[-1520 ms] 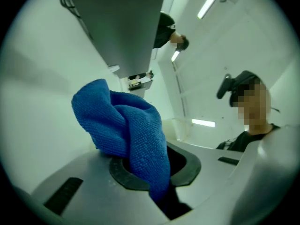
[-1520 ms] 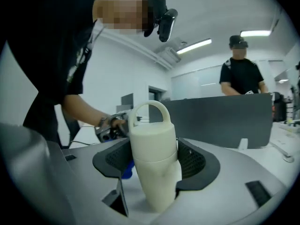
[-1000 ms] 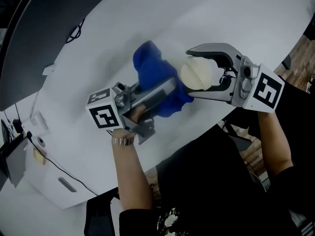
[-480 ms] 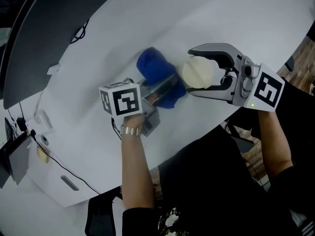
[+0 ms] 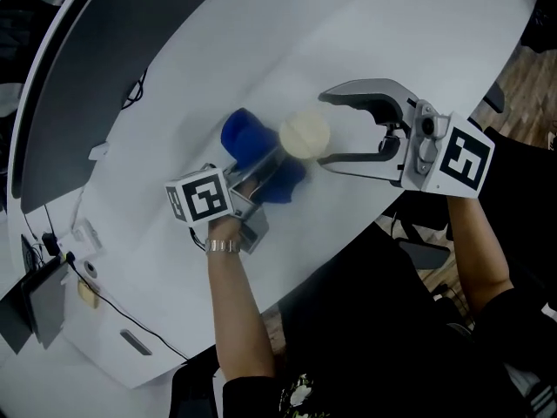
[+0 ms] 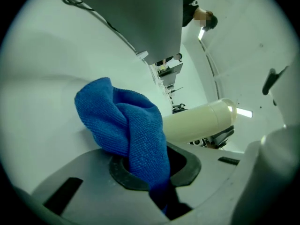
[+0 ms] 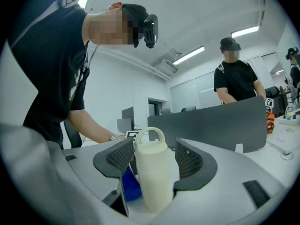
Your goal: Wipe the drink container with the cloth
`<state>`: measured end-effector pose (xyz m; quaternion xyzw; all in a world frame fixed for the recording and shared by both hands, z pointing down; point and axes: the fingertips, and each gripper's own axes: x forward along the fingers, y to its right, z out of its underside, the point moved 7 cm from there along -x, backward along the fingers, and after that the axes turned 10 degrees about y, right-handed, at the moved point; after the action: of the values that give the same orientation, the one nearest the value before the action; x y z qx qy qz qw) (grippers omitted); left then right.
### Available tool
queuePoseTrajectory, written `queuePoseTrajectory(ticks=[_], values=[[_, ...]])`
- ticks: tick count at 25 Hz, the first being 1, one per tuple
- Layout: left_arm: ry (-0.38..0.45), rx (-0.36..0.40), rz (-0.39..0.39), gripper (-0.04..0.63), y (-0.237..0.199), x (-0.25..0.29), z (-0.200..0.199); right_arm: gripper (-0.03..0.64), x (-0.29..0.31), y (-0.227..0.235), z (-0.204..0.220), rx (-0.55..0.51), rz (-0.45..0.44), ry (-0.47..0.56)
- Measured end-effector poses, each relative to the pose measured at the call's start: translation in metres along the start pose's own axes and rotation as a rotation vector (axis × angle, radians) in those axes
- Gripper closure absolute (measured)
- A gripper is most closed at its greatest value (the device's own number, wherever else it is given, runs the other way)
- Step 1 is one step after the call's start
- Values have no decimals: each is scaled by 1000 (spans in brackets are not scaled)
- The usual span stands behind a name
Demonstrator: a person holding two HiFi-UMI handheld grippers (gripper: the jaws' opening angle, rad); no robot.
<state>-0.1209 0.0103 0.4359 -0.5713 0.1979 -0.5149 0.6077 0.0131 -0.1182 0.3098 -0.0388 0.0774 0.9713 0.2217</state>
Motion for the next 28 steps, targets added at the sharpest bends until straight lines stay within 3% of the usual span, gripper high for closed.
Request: queuePoseTrajectory(ticks=[4, 7, 8, 9, 10, 15, 22, 25, 28], values=[[15, 38, 1, 554, 28, -10, 9, 345, -32, -14, -29, 3, 91, 14], [29, 69, 7, 554, 64, -27, 26, 353, -58, -29, -47, 59, 240, 59], [40, 93, 7, 554, 73, -35, 30, 411, -64, -33, -45, 77, 303, 59], [52, 131, 9, 554, 82, -44, 34, 553, -68, -39, -42, 88, 365, 53], [66, 181, 14, 554, 91, -52, 35, 604, -70, -45, -40, 91, 419, 46], [186, 477, 58, 554, 148, -103, 38, 615, -53, -93, -45, 72, 550, 56], [528, 923, 65, 554, 229, -171, 48, 617, -27, -162, -82, -55, 697, 71], [625, 985, 88, 554, 252, -189, 56, 617, -23, -185, -102, -116, 730, 43], [662, 1043, 44, 554, 269, -205, 65, 617, -24, -207, -116, -147, 766, -4]])
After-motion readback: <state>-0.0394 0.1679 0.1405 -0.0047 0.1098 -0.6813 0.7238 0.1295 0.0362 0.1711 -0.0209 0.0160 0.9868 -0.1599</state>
